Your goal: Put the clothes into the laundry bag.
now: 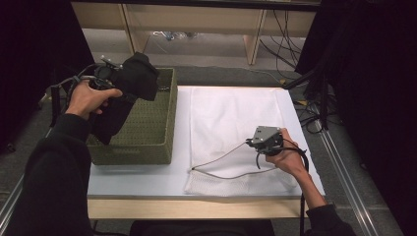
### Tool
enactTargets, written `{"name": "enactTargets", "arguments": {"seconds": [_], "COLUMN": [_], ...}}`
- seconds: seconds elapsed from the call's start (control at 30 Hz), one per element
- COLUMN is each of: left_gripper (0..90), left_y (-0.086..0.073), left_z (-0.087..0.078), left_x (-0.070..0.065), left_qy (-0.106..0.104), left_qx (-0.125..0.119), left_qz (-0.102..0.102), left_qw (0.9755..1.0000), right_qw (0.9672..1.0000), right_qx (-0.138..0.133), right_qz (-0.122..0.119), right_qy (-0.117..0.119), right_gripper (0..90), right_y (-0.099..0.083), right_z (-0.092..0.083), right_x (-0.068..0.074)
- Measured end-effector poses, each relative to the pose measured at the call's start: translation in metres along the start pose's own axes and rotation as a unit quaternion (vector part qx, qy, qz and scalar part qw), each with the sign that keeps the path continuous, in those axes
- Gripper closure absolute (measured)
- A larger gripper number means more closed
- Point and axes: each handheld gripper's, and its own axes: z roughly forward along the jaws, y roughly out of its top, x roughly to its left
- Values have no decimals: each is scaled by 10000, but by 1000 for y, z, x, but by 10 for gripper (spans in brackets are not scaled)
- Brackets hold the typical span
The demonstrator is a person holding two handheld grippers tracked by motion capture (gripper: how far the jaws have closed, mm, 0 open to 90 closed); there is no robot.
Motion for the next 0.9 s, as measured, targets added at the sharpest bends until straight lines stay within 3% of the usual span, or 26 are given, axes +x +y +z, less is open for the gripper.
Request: {"name": "enactTargets", "arguments": {"seconds": [0.17,0.2,0.23,0.27,0.33,0.37,0.43,0.47,0.5,0.53,0.57,0.6,0.63,0.67,0.7,0.73,0.77,0.8,0.87,0.9], "left_gripper": [522,522,522,522,522,522,522,522,522,521,521,521,521,521,521,520,521,520,520,519], "left_y": [6,6,7,7,7,7,5,5,3,-1,-1,-3,-8,-8,-13,-13,-19,-19,-25,-28], "left_z": [-14,-16,-19,-25,-27,-34,-41,-41,-44,-51,-51,-54,-59,-59,-60,-60,-59,-59,-56,-54], "left_x": [-17,-20,-24,-34,-40,-54,-68,-68,-76,-91,-91,-98,-111,-111,-124,-124,-138,-138,-152,-159], "left_qy": [-71,-114,-134,-212,-251,-365,-599,-599,-723,-987,-987,-1111,-1275,-1275,-1464,-1464,-1638,-1638,-1874,-2044], "left_qx": [-94,-109,-147,-182,-182,-255,-334,-334,-379,-362,-362,-372,-381,-381,-247,-247,-177,-177,-141,-131], "left_qz": [97,92,108,159,173,294,376,376,423,540,540,606,689,689,767,767,813,813,813,856], "left_qw": [9999,9998,9997,9995,9994,9986,9969,9969,9958,9930,9930,9913,9887,9887,9859,9859,9830,9830,9788,9750], "right_qw": [10000,9999,9998,9998,9998,9998,9998,9997,9997,9995,9996,9995,9993,9992,9992,9992,9992,9992,9989,9986], "right_qx": [-37,-7,-97,-107,-115,-144,-139,-160,-160,-202,-159,-228,-246,-307,-272,-272,-301,-301,-332,-369], "right_qz": [-56,94,-161,-150,-129,-129,-76,-82,-82,-95,81,-67,40,-18,116,116,52,52,71,81], "right_qy": [-17,-43,-54,-80,-63,-96,-116,-136,-136,-213,-205,-219,-262,-241,-252,-252,-271,-271,-310,-378], "right_gripper": [891,891,891,891,890,891,891,891,891,891,891,891,891,891,891,891,891,891,891,891], "right_y": [1,2,4,5,7,8,11,12,12,13,14,14,15,16,17,17,19,19,21,22], "right_z": [-1,-1,-1,-2,-4,-5,-7,-8,-8,-9,-11,-12,-14,-15,-17,-17,-19,-19,-20,-21], "right_x": [-3,-1,-4,-4,-5,-6,-7,-9,-9,-12,-12,-16,-16,-19,-19,-19,-21,-21,-23,-25]}}
